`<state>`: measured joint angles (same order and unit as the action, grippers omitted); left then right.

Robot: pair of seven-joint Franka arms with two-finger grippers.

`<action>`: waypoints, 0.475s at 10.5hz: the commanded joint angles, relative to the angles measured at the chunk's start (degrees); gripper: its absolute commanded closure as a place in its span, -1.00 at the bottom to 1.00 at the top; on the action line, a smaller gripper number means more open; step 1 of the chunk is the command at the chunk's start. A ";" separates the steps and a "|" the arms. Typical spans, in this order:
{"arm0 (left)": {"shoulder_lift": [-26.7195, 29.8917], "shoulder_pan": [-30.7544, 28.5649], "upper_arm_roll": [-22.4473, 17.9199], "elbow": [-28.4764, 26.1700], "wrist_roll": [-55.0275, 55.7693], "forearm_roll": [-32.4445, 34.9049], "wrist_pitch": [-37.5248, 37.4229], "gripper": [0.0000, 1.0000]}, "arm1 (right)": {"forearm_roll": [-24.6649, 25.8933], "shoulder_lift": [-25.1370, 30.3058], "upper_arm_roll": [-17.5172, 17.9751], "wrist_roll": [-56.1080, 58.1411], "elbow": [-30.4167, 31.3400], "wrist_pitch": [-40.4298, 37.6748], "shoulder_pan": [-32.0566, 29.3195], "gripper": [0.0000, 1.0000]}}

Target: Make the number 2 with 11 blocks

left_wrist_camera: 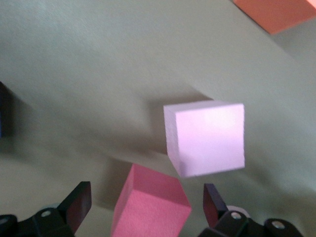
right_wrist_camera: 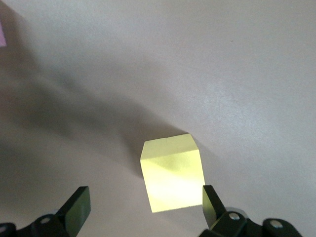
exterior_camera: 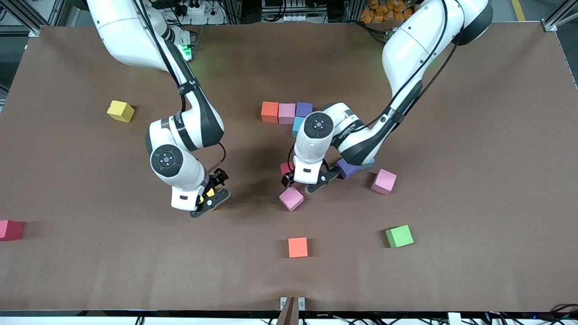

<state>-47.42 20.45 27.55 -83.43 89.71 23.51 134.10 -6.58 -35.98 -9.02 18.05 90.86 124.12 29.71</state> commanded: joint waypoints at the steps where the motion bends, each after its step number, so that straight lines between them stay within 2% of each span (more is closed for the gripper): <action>1: -1.80 2.40 -0.65 1.51 -1.28 1.36 0.37 -1.00 | 0.86 -1.63 0.67 6.62 -0.07 3.22 -1.84 -1.00; 5: -3.21 4.07 -1.00 1.69 -2.25 1.45 0.37 -1.00 | 0.77 -2.42 0.41 7.26 0.81 5.16 -2.11 -1.00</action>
<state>-49.78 23.79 27.33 -83.34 88.62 23.55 134.29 -6.54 -38.22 -9.12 24.56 91.13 127.79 28.06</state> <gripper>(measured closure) 0.000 0.000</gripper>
